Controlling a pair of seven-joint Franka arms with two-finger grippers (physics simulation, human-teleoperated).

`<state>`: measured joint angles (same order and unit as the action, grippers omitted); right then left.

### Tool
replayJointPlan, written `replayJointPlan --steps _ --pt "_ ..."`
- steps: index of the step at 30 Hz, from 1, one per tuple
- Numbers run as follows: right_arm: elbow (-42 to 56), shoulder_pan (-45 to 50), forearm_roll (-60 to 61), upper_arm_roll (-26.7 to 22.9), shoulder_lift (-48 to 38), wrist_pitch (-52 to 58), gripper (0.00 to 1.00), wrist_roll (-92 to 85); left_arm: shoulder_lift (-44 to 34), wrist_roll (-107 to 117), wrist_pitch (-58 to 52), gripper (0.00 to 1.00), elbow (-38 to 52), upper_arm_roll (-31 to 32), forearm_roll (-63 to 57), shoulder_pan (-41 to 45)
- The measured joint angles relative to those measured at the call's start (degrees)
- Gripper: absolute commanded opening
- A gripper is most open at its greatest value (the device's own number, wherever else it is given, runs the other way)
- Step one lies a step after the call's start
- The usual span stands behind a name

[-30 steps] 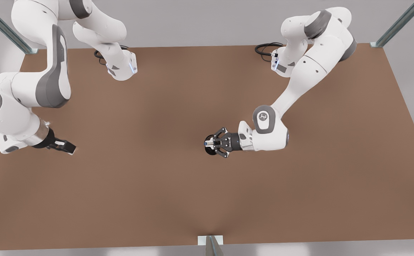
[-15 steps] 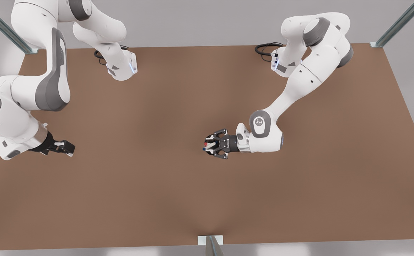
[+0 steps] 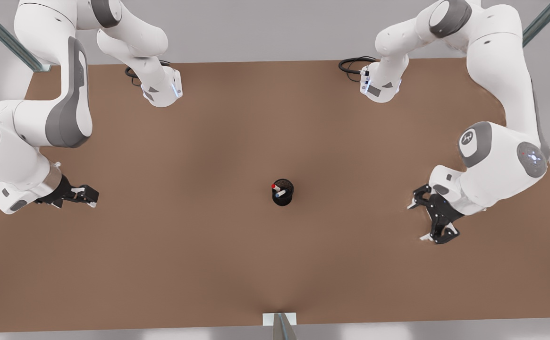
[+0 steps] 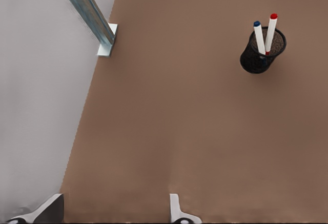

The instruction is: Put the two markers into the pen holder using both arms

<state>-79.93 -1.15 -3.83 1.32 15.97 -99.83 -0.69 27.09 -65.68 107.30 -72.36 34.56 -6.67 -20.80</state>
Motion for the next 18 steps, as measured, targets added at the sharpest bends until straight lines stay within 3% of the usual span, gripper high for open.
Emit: replayJointPlan --steps 3,5,18 --pt "0.08 0.00 0.00 0.00 0.00 -0.01 1.00 -0.53 -12.92 9.57 -4.90 1.00 -6.94 -26.40 2.33 17.25" --pt "0.09 0.00 0.00 0.00 0.06 -0.02 1.00 -0.84 -17.74 15.08 -6.94 1.00 -11.12 -32.20 3.42 21.94" --pt "0.09 0.00 0.01 0.00 0.44 -0.03 1.00 -2.19 -17.10 39.24 -13.19 1.00 -9.93 -34.26 5.63 23.15"
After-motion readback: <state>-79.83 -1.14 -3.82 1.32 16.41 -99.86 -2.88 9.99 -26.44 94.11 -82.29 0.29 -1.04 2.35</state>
